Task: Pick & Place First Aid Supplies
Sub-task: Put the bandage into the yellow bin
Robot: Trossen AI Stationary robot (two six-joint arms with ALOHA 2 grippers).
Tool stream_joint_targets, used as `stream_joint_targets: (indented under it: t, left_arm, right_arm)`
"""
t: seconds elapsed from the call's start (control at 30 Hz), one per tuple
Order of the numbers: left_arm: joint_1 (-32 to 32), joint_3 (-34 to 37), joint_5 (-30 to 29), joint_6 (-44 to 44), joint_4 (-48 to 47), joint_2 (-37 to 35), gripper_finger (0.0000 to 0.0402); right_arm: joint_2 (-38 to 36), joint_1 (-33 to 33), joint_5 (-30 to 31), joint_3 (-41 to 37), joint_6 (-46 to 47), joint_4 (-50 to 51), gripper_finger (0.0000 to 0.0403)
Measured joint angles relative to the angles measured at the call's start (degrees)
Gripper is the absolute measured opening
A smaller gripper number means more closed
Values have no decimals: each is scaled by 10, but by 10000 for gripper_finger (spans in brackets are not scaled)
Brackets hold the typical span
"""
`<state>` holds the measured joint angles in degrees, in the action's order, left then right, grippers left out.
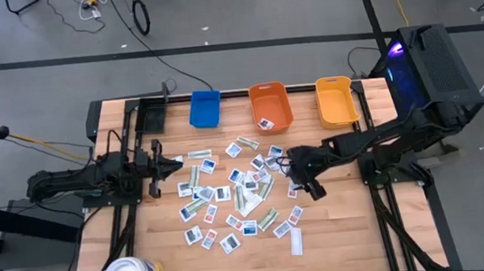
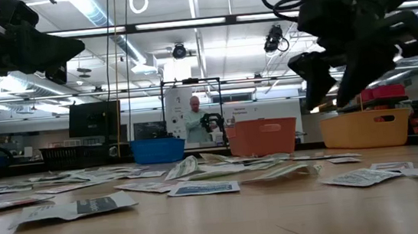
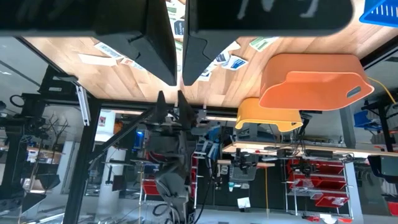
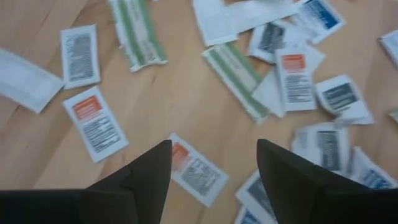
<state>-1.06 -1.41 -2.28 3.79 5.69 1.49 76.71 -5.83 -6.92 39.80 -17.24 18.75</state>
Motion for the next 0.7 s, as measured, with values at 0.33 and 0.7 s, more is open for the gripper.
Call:
stream_joint_targets:
  t: [0.33,0.7]
  left_arm:
    - [0,0,0,0,0,0,32]
    - [0,0,0,0,0,0,32]
  right_arm:
    - [0,-61,-1,-2,-46,-20,236]
    - [1,-79,-31,7,-62,-66,236]
